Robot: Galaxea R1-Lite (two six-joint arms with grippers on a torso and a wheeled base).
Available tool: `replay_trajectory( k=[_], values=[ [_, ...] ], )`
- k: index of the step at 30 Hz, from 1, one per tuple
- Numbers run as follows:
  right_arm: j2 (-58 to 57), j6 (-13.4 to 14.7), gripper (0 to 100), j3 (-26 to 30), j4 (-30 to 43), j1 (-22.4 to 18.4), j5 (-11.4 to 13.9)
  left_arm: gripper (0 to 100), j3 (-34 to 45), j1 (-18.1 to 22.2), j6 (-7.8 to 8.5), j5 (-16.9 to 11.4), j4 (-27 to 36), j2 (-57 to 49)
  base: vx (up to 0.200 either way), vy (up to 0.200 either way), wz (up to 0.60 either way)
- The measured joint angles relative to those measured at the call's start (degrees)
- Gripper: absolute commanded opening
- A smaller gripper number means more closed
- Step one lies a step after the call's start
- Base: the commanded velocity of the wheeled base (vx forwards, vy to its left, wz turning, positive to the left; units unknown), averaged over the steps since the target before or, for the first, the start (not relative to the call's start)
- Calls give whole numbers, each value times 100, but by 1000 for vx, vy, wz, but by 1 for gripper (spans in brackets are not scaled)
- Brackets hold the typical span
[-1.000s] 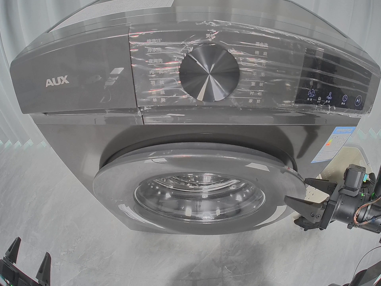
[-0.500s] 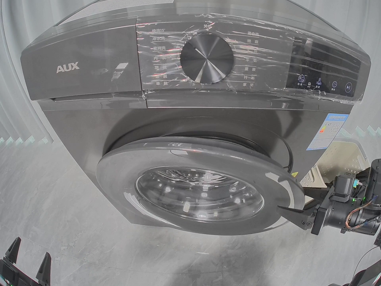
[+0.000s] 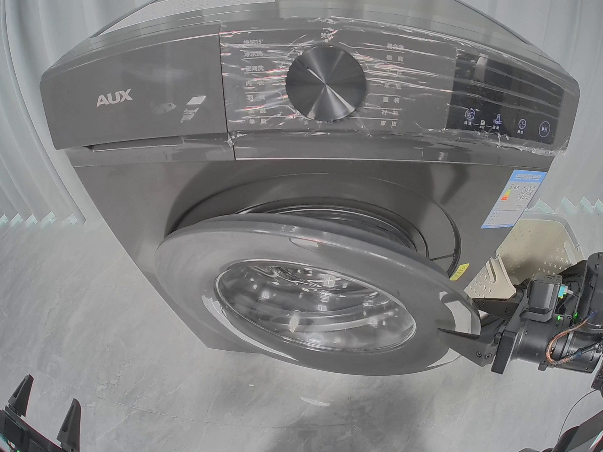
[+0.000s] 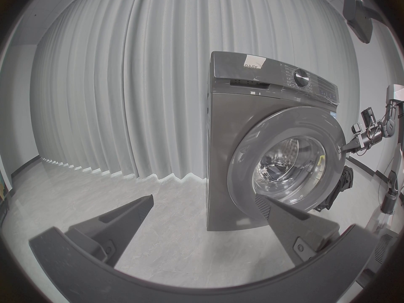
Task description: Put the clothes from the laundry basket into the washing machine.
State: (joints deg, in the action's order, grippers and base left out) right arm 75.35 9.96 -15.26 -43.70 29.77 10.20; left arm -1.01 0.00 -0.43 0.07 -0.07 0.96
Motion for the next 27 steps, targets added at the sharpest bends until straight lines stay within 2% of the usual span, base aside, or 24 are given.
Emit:
replay_trajectory(
  k=[9, 15, 21, 27],
  values=[
    [-46, 5, 100, 269, 9, 115, -2, 100, 0, 0, 5, -5, 0, 0, 0, 0, 0],
    [-105, 2, 100, 223, 5, 96, -2, 100, 0, 0, 10, -7, 2, 0, 0, 0, 0],
    [-10, 57, 100, 13, 0, 63, -9, 100, 0, 0, 11, -10, 2, 0, -200, 0, 0],
    [98, 66, 100, -6, 7, 121, -9, 100, 0, 0, 11, -7, 2, 0, 0, 0, 0]
  ],
)
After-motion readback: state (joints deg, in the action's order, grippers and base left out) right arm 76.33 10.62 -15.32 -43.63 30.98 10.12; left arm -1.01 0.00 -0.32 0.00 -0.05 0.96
